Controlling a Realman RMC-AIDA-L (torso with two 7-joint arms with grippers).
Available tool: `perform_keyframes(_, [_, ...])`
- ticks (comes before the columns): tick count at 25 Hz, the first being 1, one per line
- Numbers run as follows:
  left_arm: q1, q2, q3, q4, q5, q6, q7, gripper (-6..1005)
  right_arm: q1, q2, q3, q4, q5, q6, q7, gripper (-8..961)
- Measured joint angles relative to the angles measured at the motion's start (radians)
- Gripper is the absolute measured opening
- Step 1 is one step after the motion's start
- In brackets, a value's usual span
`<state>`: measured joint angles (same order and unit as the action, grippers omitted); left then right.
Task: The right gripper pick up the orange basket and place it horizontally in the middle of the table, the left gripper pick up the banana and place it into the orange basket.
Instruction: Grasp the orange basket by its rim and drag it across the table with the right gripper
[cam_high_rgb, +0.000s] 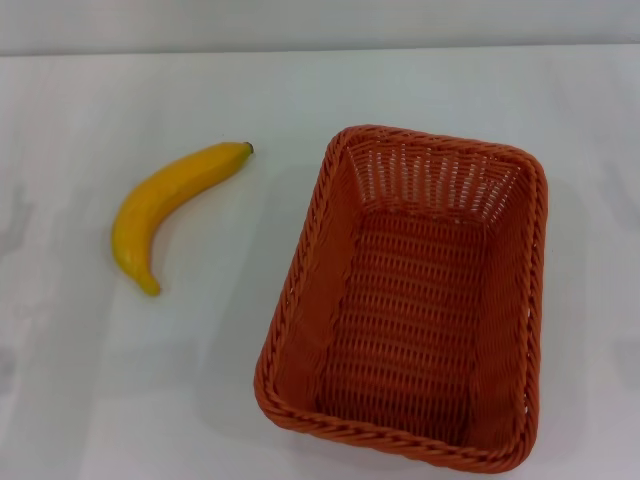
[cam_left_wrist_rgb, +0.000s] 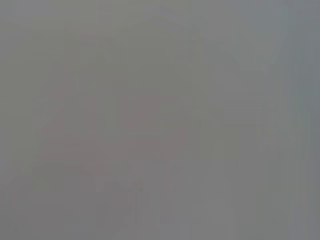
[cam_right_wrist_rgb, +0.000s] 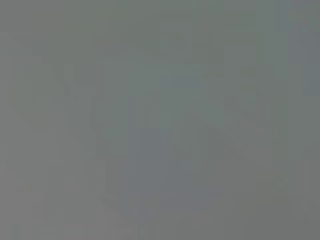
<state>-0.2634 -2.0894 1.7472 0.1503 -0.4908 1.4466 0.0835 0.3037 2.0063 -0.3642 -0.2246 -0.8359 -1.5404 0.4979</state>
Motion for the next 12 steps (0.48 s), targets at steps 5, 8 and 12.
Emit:
perform_keyframes(5, [0.000,0.000,0.000,0.000,0.000,0.000,0.001,893,0.000,0.000,0.000,0.001,0.000,0.000,0.000,770])
perform_keyframes(8, [0.000,0.000,0.000,0.000,0.000,0.000,0.001,893,-0.001,0.000,-0.001,0.001,0.000,0.000,0.000,770])
perform_keyframes(12, [0.000,0.000,0.000,0.000,0.002,0.000,0.002,894,-0.002,0.000,-0.003,0.001,0.000,-0.001,0.001,769])
